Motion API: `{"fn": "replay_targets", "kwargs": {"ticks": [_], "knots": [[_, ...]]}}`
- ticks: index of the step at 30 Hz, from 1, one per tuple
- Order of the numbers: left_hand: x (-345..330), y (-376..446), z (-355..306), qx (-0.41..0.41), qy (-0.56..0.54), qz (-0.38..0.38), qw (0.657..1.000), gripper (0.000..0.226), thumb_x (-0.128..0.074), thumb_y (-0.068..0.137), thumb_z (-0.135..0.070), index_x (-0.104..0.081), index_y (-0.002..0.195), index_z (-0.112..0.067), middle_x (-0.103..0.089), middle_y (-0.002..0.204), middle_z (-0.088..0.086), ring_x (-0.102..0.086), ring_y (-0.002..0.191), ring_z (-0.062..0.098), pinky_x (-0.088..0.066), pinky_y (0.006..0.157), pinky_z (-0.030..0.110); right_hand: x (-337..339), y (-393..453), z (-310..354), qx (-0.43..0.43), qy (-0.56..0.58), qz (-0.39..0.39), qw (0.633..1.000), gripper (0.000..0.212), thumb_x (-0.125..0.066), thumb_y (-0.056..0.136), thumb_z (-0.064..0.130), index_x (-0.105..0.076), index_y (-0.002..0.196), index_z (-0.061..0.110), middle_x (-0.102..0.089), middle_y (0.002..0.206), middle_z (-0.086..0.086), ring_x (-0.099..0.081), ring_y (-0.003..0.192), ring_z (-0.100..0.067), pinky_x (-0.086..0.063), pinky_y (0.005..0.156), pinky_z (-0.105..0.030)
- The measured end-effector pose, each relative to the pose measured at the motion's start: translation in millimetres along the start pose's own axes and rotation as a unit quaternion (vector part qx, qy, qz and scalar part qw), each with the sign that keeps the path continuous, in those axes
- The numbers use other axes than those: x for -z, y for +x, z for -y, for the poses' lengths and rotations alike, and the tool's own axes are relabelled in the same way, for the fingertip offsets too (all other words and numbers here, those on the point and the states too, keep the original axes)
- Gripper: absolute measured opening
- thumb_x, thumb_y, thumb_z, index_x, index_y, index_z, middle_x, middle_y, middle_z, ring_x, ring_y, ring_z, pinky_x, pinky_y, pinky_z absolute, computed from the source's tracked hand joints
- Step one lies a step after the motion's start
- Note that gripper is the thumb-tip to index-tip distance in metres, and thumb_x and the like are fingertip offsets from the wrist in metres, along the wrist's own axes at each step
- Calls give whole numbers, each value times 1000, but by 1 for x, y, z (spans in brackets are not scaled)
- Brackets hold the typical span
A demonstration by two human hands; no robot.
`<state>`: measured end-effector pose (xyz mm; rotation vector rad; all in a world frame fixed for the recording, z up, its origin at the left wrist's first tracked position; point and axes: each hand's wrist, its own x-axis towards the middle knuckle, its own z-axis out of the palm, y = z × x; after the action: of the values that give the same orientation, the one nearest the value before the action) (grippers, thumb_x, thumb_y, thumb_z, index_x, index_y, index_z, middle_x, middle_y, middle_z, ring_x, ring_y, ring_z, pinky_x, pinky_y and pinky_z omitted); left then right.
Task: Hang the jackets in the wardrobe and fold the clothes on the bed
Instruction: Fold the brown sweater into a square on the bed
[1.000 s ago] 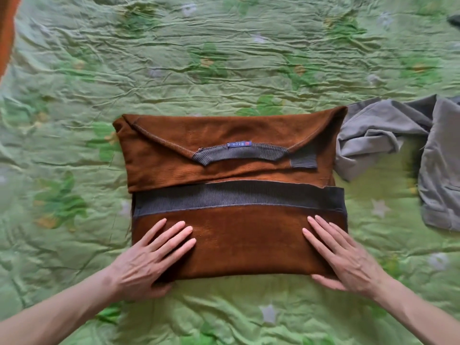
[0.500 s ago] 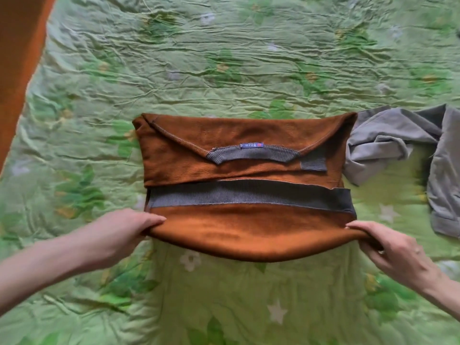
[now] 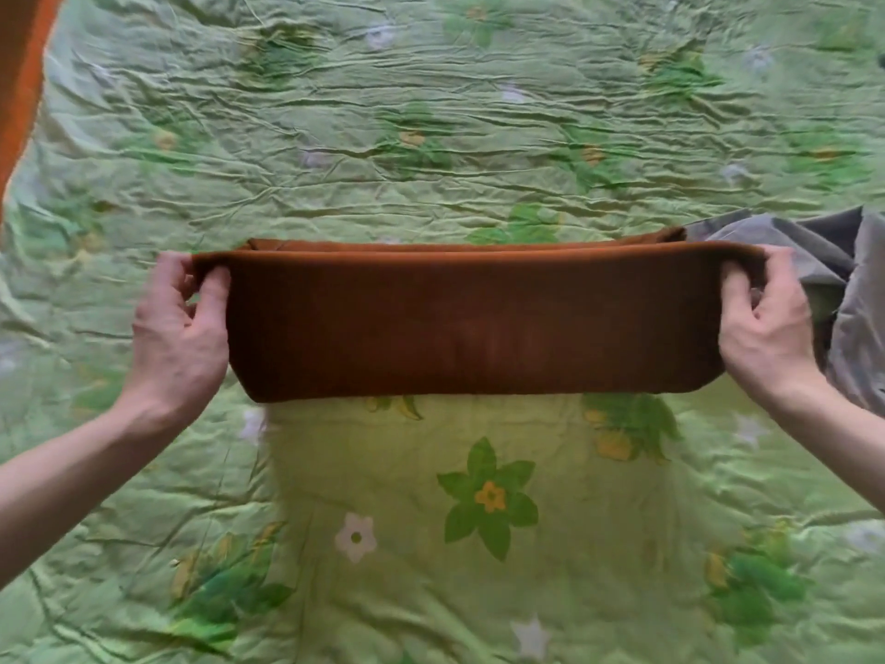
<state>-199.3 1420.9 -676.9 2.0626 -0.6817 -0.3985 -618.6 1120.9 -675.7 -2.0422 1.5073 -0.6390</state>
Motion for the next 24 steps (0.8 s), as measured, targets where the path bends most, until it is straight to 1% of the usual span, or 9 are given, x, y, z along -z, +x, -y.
{"fn": "replay_targets", "kwargs": {"ticks": [3,5,8,12,14,16,20,22,24], "knots": [[-26,15,1,-17,43,-42,998,15,-43,110,-36,-46,96,-34,-54,92,7,-51,81,21,-40,72,37,-24,28,-1,-32,-36,-7,999,33,-42,110,33,-51,127,6,-65,113,-20,-60,100,-33,-39,84,-36],[-38,30,8,-10,84,-59,995,16,-43,110,-34,-52,105,-22,-54,92,8,-50,80,25,-35,72,34,-37,43,1,-44,-84,3,995,37,-41,110,34,-50,131,5,-65,120,-27,-61,109,-43,-38,87,-41],[-51,54,22,-3,127,-66,990,30,-44,110,-32,-53,117,-4,-62,100,18,-58,88,37,-39,79,43,-54,65,2,-56,-161,9,985,41,-40,110,37,-50,133,4,-63,120,-34,-59,111,-50,-43,91,-50],[-67,75,30,47,195,-51,978,32,-46,109,-34,-55,122,-6,-68,114,26,-63,103,46,-44,84,47,-76,84,-12,11,-300,-18,954,39,-45,108,33,-56,126,1,-55,128,-28,-46,123,-45,-34,103,-52],[-76,79,32,82,223,-57,970,34,-46,108,-39,-58,122,-10,-69,116,25,-63,107,46,-46,86,48,-89,88,-21,13,-295,-3,956,34,-48,107,28,-56,122,-1,-51,130,-27,-45,123,-44,-36,103,-52],[-81,81,36,101,242,-66,963,37,-47,107,-43,-60,120,-12,-69,117,23,-64,109,44,-47,88,48,-99,89,-25,-13,-256,28,966,31,-47,107,25,-55,120,-2,-55,128,-28,-48,120,-44,-38,99,-51],[-82,82,41,98,256,-73,959,39,-48,106,-46,-60,118,-11,-70,115,25,-64,108,46,-48,89,49,-104,90,-26,-45,-206,29,977,30,-46,107,22,-53,127,1,-59,130,-27,-49,120,-44,-37,102,-50],[-83,80,38,85,270,-74,956,37,-47,105,-44,-56,121,-12,-67,117,26,-62,111,47,-46,92,52,-104,84,-21,5,-251,11,968,37,-45,105,20,-48,139,6,-56,137,-23,-48,125,-42,-36,107,-50],[-85,73,31,50,271,-95,957,39,-47,101,-39,-50,128,-11,-56,129,25,-52,122,45,-39,102,53,-109,71,-11,128,-282,-3,951,46,-43,104,19,-44,149,8,-51,147,-19,-45,136,-38,-32,116,-50]]}}
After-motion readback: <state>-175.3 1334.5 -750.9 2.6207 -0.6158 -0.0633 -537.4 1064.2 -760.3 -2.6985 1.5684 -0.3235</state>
